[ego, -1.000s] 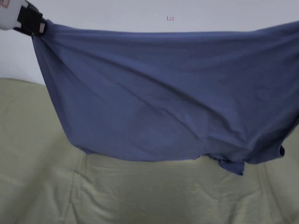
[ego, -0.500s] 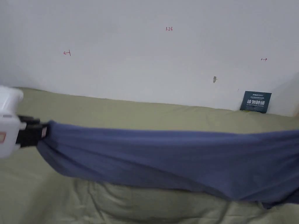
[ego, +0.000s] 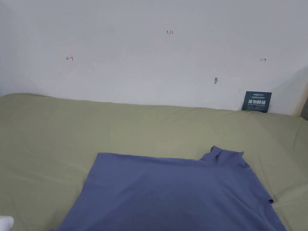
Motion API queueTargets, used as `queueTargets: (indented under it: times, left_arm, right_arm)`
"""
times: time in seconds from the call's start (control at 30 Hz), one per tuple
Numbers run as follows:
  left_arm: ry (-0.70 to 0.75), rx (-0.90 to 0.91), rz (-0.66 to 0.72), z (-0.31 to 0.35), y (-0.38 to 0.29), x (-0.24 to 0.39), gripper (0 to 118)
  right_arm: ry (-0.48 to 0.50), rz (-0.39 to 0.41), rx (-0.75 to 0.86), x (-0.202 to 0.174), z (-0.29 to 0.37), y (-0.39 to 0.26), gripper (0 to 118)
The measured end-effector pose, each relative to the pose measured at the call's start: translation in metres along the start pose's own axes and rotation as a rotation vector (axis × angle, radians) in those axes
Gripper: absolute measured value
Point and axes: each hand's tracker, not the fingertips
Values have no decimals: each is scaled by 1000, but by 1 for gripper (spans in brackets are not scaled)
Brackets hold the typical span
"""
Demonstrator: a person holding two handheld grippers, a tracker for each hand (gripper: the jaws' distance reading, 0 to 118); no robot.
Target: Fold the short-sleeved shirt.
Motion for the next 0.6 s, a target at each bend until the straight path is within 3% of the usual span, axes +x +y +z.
queueTargets:
  times: [0.33, 0.4, 0.43, 0.47, 0.5, 0.53, 0.6]
  left_arm:
    - [8, -106, 68, -21, -46, -6, 1]
    - [-19, -112, 87, -18, -54, -7, 8]
    - [-18, -112, 91, -15, -57, -6, 23]
    - [-21, -71, 100, -7, -61, -3, 49]
    - [-62, -34, 118, -1, -64, -2, 85]
    - [-102, -32, 137, 4, -66, -1, 116]
    - [-115, -3, 174, 18, -64, 7, 118]
  right_arm:
    - [-40, -35, -138, 6, -17, -43, 3]
    - [-44, -40, -130, 8, -14, -50, 4]
    - [-36, -39, -126, 8, -12, -52, 10]
    - [-41, -35, -118, 7, -7, -53, 29]
    - [-30, -40, -105, 6, -1, -52, 59]
    - [-6, -57, -100, 7, 5, -52, 76]
    - [8, -61, -66, 4, 22, -49, 76]
